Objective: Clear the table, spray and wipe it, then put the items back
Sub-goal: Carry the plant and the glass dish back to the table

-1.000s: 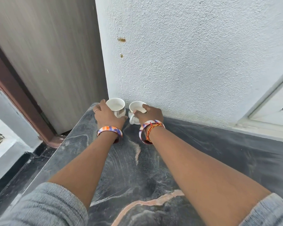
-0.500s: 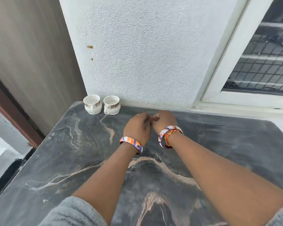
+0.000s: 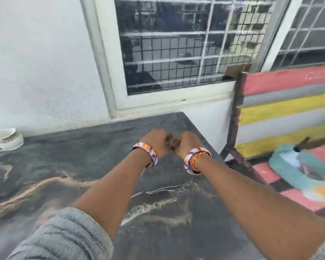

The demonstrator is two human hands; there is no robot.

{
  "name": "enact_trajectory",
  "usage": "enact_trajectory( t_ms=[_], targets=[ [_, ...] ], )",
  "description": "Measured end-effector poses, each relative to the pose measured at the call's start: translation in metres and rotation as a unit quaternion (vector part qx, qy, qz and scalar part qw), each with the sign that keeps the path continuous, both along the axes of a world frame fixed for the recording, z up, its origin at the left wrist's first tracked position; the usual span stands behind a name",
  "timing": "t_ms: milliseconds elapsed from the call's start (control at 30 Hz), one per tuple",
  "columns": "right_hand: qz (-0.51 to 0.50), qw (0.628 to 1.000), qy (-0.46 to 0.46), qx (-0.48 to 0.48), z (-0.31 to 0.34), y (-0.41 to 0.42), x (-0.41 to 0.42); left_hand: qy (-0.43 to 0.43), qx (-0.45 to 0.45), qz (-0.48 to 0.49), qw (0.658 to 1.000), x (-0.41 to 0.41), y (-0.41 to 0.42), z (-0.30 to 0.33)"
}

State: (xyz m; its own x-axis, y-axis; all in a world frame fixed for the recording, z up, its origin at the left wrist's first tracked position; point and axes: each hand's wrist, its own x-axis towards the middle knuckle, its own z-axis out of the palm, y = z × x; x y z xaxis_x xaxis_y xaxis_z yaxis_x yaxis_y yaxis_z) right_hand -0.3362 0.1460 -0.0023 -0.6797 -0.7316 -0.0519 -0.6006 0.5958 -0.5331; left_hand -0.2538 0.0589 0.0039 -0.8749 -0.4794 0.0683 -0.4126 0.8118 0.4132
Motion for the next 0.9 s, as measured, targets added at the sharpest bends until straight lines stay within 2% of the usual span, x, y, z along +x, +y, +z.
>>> enact_trajectory(
  t_ms=[267,433,667,800,900],
  targets=[
    [-0.129,0.987,0.068,0.073,0.001,0.246,-0.153,-0.060,0.029,-0.206,0.976,-0.176,0.216,0.002],
    [-0.192,0.973,0.084,0.095,-0.001,0.353,-0.219,-0.070,0.007,-0.291,0.954,-0.263,0.311,0.002],
    [-0.273,0.959,0.026,0.073,-0.032,0.426,-0.321,-0.107,-0.018,-0.382,0.918,-0.384,0.380,-0.020],
    [-0.266,0.961,-0.022,0.071,-0.051,0.450,-0.397,-0.136,0.001,-0.395,0.909,-0.471,0.397,-0.037],
    [-0.248,0.963,-0.068,0.083,-0.063,0.467,-0.452,-0.199,0.023,-0.357,0.912,-0.530,0.412,-0.041]
  ],
)
